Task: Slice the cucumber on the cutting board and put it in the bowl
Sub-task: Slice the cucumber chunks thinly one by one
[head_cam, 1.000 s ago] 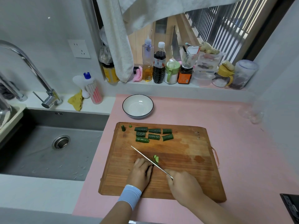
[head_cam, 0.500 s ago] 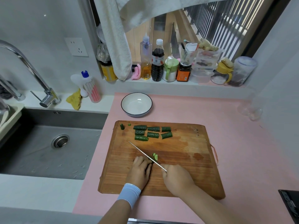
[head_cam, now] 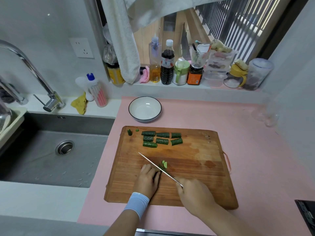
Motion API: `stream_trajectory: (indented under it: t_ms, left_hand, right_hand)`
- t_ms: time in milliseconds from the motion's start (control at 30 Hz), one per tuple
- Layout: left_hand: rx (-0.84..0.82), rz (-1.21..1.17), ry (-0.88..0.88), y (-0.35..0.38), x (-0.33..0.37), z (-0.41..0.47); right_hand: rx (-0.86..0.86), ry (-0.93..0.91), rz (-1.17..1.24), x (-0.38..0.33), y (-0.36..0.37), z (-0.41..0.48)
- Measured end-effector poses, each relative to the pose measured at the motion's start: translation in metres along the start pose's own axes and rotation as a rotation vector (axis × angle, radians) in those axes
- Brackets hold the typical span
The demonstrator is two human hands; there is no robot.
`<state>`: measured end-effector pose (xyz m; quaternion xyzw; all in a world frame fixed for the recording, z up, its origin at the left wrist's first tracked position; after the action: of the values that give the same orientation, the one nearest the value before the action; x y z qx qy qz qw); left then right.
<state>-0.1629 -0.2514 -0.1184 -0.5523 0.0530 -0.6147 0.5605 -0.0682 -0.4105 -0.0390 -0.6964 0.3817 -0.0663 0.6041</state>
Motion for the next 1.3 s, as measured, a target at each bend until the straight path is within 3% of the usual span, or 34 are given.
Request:
stream_trajectory:
  t_ms: [1300]
  left_hand:
    - [0.017, -0.009, 0.004, -0.005, 0.003, -0.003]
  right_hand:
    - [-0.084, 0.062, 0.009, -0.015, 0.001, 0.014]
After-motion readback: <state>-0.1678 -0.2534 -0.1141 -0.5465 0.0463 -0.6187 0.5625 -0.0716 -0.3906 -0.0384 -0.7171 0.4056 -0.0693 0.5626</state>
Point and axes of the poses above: each hand's wrist, its own z-axis towards the middle knuckle, its own y-axis out of the palm, x = y × z, the point moved 4 cm from there along z, towards the middle knuckle, and after that the axes turned 2 degrees about -z, right-handed, at the moved point
